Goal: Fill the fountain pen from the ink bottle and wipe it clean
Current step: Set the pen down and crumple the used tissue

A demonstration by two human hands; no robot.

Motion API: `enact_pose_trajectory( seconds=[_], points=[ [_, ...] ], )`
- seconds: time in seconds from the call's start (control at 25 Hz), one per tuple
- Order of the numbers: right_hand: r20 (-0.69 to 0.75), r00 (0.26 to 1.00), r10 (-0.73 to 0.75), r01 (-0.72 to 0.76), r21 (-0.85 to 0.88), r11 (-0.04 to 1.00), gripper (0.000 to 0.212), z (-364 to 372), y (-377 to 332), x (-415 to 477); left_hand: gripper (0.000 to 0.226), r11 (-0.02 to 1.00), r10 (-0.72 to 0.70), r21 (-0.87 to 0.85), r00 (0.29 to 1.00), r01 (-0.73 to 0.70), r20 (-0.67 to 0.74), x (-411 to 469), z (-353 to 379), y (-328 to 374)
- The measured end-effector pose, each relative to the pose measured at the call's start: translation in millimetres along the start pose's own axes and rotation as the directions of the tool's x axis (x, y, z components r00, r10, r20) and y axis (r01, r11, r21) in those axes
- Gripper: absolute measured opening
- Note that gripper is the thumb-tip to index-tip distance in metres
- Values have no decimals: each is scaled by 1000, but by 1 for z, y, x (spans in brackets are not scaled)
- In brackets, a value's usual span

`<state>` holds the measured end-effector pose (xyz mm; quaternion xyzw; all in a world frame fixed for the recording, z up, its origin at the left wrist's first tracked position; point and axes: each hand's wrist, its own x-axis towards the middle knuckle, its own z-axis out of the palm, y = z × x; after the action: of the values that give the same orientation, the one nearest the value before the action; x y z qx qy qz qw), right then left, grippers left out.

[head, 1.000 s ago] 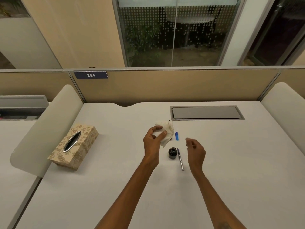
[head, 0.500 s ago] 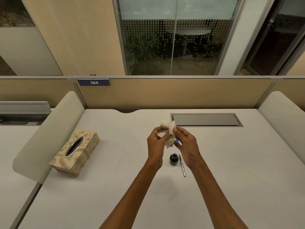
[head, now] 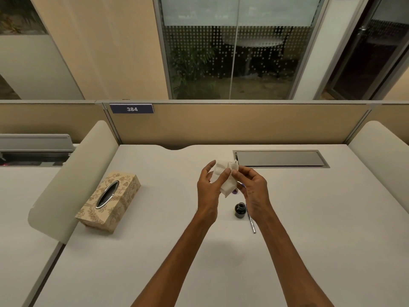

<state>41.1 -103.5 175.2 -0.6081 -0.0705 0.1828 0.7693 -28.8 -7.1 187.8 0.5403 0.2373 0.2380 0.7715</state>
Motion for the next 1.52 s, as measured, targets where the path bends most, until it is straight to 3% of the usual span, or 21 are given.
enact_pose_trajectory(
  seconds=[0.24,0.36,0.56,0.68,0.84,1.04,1.24,1.36,1.52],
  points=[
    [9,1000,-7,7,22,1000,14,17,8,-15,20,995,-55,87,996,49,73,-2,-24,-2],
    [79,997,9,-12,35,999,18,18,10,-23,15,995,-80,63,993,74,85,-8,-36,-3],
    [212,977,24,-26,4,1000,32,16,3,-33,34,988,-114,114,992,107,53,-25,-54,3],
    [267,964,-11,26,-54,998,33,16,1,-43,33,991,-69,118,998,67,12,-40,-57,8],
    [325,943,-64,108,-118,987,20,3,-4,-64,30,997,-68,44,997,70,-47,-75,-47,13],
    [408,898,-166,252,-166,953,23,-29,-6,-91,42,957,-220,-209,973,201,-74,-119,-35,15],
    [537,833,-133,232,-120,965,27,-42,-3,-104,27,992,-110,-80,988,101,-109,-152,-36,9],
    [609,787,-97,179,-75,981,37,-41,-5,-109,29,1000,-24,3,989,25,-148,-165,-42,8],
    [678,735,-17,87,-70,994,20,-29,-5,-119,31,988,111,127,977,-89,-183,-184,-56,12]
  ],
)
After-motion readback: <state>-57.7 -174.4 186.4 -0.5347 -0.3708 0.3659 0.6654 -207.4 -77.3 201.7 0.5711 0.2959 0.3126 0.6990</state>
